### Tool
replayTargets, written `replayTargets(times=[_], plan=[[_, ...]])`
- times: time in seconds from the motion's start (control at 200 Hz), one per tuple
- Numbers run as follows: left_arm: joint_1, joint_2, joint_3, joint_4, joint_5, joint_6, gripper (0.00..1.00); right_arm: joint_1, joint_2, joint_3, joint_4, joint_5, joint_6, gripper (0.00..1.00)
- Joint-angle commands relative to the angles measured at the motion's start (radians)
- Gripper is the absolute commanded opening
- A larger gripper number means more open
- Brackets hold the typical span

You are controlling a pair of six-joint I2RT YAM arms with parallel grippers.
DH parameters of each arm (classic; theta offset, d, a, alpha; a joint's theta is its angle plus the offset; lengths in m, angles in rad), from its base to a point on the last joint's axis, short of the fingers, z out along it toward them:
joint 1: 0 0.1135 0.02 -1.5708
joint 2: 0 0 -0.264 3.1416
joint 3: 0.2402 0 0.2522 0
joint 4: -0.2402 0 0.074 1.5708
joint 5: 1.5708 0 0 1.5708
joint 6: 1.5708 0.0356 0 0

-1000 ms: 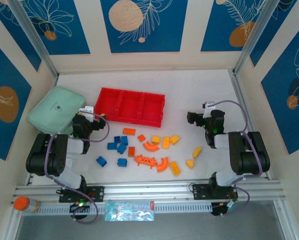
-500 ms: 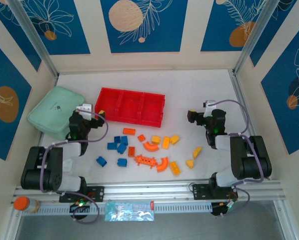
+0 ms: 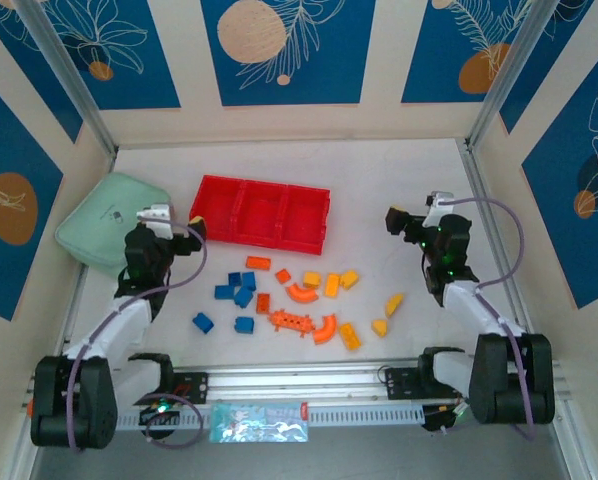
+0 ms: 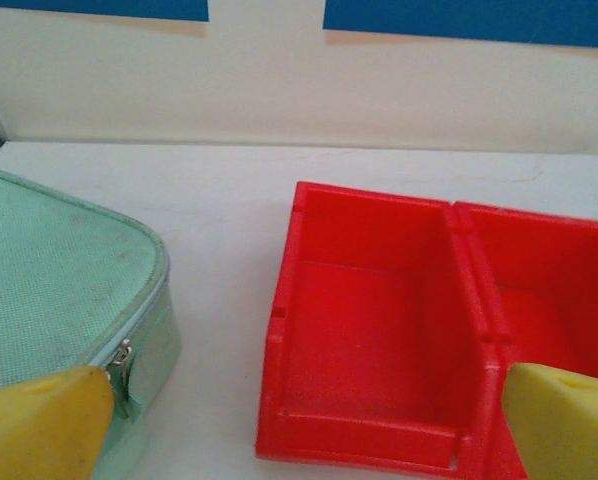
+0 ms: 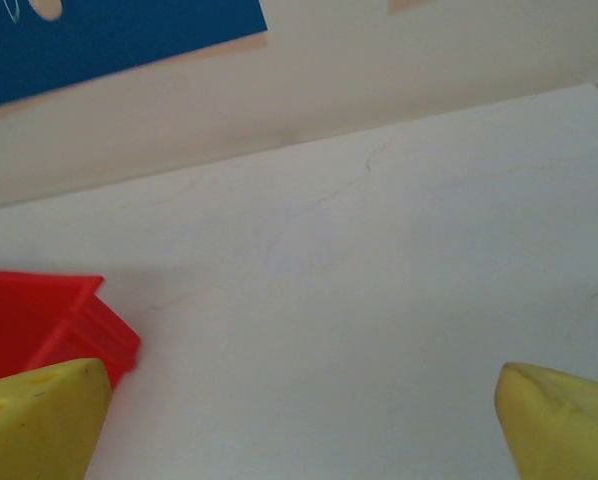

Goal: Sort the legos into containers by color
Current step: Pick up the lego from the center of the table.

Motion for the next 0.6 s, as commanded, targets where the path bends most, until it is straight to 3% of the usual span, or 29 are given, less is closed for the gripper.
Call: replayTargets(times=[0.0, 0.08, 0.17, 0.305, 0.595], plan=[[-0.003, -0.058, 0.055, -0.165, 0.047, -0.13, 0.99, -0.016, -0.043, 0.062, -0.194, 0.0, 0.219, 0.99], [-0.003, -0.092, 0.032, -0.166, 0.052, -0.2, 0.99, -0.028, -0.046, 0.088, -0.321, -0.002, 0.341, 0.99], [-0.001, -0.127, -0.024, -0.123, 0.014, -0.3, 0.99, -0.045, -0.032, 0.064, -0.317, -0.095, 0.39, 0.99], [-0.001, -0.181, 0.008, -0.294, -0.024, -0.356, 0.99, -0.021, -0.033, 0.064, -0.351, -0.122, 0.391, 0.99], [-0.017, -0.238, 0.098, -0.562, 0.134, -0.4, 0.99, 0.147, 0.006, 0.165, -0.502, -0.153, 0.318, 0.99]])
